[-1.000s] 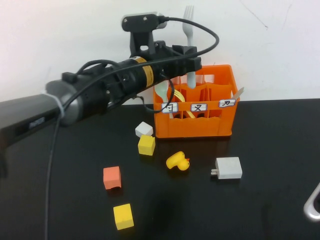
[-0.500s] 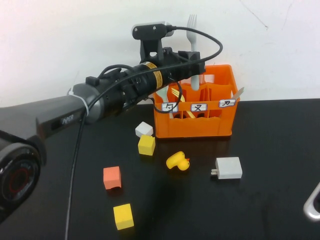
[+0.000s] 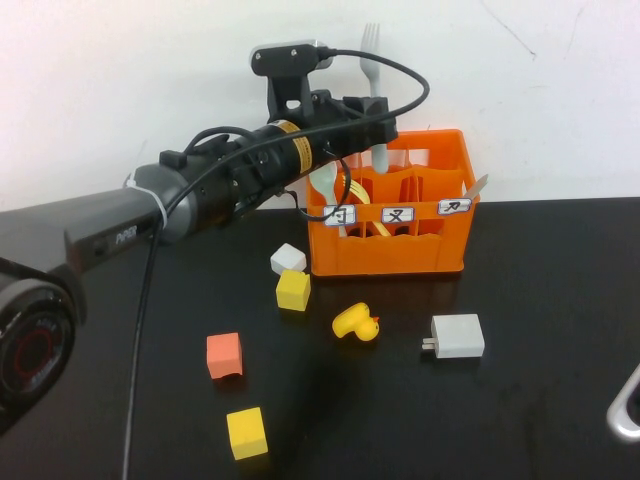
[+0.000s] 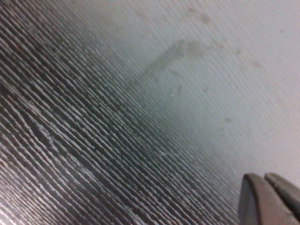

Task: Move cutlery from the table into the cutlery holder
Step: Place the fork on the box

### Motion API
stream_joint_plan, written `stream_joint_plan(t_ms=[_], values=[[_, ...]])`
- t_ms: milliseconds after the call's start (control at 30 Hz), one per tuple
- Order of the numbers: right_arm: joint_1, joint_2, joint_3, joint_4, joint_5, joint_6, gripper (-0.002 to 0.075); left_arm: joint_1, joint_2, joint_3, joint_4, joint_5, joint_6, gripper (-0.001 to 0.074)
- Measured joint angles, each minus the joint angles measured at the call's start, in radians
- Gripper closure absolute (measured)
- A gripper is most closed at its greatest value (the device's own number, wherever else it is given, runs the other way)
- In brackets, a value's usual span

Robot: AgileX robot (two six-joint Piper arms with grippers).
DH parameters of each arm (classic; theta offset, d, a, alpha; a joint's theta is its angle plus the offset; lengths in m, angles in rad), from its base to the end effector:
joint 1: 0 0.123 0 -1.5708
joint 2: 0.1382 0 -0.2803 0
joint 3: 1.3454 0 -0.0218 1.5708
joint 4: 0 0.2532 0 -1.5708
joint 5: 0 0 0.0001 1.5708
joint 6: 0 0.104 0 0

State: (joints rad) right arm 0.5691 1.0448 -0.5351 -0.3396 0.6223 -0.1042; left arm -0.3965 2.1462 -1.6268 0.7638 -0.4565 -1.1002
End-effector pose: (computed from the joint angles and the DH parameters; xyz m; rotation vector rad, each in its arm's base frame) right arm 0.1688 0.0840 0.2117 -1.1140 2.3144 -0.1831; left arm 0.4685 -0.2305 0.2395 0.2494 1.7112 -0.8457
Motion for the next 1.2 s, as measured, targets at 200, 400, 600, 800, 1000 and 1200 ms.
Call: stream_joint_plan(t_ms=[200, 400, 600, 800, 1000, 1200], values=[[0.0, 0.0, 0.0, 0.0, -0.002, 0.0, 0.0728, 0.0, 0.006, 0.0, 0.002, -0.053, 0.01, 0.0627], [0.0, 0.0, 0.0, 0.0, -0.004, 0.0, 0.0728, 0.0, 0.056, 0.0, 0.0, -0.172, 0.119, 0.0627], [0.0, 0.0, 0.0, 0.0, -0.004, 0.0, 0.0728, 0.0, 0.093, 0.0, -0.068, -0.187, 0.182, 0.0627], [0.0, 0.0, 0.0, 0.0, -0.004, 0.0, 0.0728, 0.0, 0.103, 0.0, -0.069, -0.191, 0.223, 0.0572], [0.0, 0.0, 0.0, 0.0, -0.006, 0.0, 0.0728, 0.0, 0.103, 0.0, -0.034, -0.213, 0.158, 0.042], [0.0, 0.0, 0.0, 0.0, -0.007, 0.0, 0.0728, 0.0, 0.064, 0.0, -0.031, -0.145, 0.151, 0.0447]])
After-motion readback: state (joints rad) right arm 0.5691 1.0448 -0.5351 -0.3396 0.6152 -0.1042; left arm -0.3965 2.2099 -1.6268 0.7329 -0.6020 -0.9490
